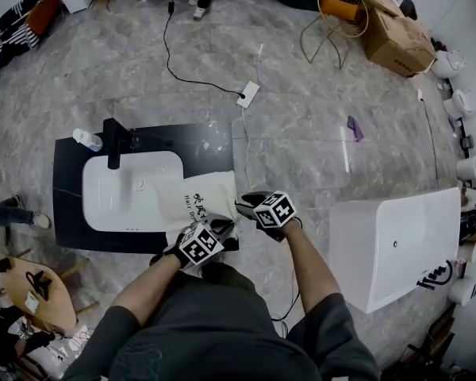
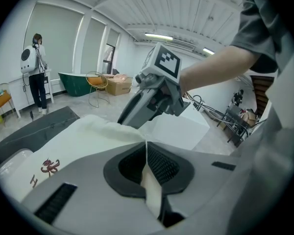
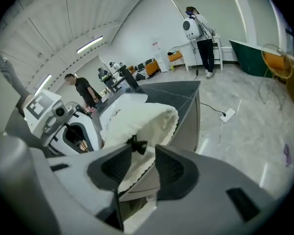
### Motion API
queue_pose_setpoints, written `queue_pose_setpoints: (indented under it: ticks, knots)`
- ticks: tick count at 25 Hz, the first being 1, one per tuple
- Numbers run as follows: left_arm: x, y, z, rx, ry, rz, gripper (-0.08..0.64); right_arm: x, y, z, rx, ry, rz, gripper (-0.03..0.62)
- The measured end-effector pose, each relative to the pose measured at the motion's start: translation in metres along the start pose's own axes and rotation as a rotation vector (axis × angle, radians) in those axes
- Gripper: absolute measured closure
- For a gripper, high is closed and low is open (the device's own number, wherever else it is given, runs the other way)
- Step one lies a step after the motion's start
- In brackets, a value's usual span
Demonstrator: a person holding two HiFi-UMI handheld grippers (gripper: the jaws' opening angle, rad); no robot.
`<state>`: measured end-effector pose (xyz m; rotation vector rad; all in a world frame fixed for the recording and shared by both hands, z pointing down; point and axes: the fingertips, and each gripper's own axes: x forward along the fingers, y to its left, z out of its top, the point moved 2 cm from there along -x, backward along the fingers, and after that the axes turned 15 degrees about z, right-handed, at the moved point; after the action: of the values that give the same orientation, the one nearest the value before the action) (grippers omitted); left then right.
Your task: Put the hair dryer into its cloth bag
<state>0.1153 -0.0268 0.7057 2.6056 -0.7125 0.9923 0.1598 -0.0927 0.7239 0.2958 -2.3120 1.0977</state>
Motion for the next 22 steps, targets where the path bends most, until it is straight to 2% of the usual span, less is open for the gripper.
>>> queue_pose_setpoints:
  ticks: [4, 7, 12, 16, 22]
  knots:
    - [-0.001, 0.001, -0.001, 0.003, 0.001, 0.004, 0.551, -0.005, 0.000, 0.001, 0.039, -0.036, 0.025, 0.454]
    - [0.000, 0.001, -0.002, 0.005, -0.001, 0.009, 0.551, -0.009, 0.004, 0.004, 0.100, -0.086, 0.087, 0.453]
    - [-0.001, -0.002, -0.002, 0.017, 0.004, 0.012, 0.551, 0.001, 0.018, 0.004, 0.152, -0.074, 0.180, 0.454]
    - [-0.002, -0.002, -0.001, 0.017, 0.001, 0.018, 0.551, -0.001, 0.022, 0.008, 0.199, -0.115, 0.238, 0.449]
    - [-0.002, -0.002, -0.002, 0.026, -0.002, 0.026, 0.551, -0.001, 0.020, 0.009, 0.220, -0.122, 0.245, 0.404]
